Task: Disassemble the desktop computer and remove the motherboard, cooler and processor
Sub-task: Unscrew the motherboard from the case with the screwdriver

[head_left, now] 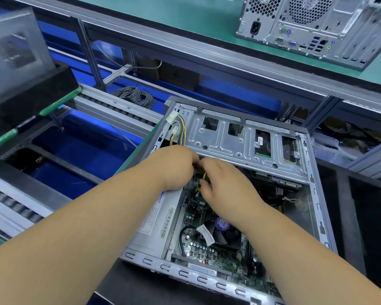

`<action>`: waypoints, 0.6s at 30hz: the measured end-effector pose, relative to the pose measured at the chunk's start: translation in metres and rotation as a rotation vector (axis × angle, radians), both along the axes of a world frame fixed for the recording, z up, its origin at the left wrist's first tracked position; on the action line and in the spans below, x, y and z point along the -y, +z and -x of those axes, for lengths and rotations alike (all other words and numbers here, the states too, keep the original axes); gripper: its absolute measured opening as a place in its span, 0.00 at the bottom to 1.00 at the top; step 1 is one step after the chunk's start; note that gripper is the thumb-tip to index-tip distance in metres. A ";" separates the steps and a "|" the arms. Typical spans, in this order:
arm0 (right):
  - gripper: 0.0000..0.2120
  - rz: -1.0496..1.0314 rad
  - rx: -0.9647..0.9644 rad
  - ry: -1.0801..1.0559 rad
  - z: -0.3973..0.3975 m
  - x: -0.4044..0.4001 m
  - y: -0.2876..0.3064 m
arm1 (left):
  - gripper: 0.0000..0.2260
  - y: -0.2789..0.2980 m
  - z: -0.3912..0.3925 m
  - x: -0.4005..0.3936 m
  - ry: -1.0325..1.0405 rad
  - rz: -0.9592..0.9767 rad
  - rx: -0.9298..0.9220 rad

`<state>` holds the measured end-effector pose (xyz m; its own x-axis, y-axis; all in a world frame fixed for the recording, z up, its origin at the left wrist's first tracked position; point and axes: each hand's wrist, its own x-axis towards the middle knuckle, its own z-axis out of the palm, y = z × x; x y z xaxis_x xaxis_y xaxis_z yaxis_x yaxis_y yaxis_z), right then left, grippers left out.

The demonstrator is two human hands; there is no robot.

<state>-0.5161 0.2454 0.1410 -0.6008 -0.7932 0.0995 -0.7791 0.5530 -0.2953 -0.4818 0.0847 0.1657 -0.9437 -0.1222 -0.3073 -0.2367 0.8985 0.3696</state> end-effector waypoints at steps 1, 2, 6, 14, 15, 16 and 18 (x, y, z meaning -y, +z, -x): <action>0.14 0.024 0.034 0.002 0.000 -0.001 0.001 | 0.15 0.000 0.000 0.000 0.001 0.006 0.001; 0.14 0.043 0.041 0.002 0.000 -0.001 0.002 | 0.15 0.000 0.000 0.000 0.000 0.012 0.004; 0.16 -0.032 -0.105 -0.036 0.001 -0.002 0.001 | 0.17 0.001 0.001 0.000 -0.010 0.007 0.018; 0.13 0.011 -0.058 -0.034 -0.001 -0.002 0.001 | 0.17 0.000 0.001 -0.001 -0.003 0.023 0.011; 0.13 -0.011 -0.106 -0.057 -0.001 -0.002 0.001 | 0.17 0.000 0.001 -0.001 -0.009 0.021 0.013; 0.15 -0.042 -0.152 -0.086 -0.001 -0.002 0.001 | 0.17 0.000 0.001 0.000 -0.013 0.017 0.016; 0.17 -0.086 -0.185 -0.108 0.000 -0.002 0.001 | 0.18 0.000 0.002 0.000 -0.018 0.012 0.016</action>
<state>-0.5161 0.2476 0.1416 -0.6607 -0.7353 0.1508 -0.7502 0.6534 -0.1008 -0.4833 0.0847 0.1661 -0.9409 -0.1092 -0.3205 -0.2262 0.9071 0.3551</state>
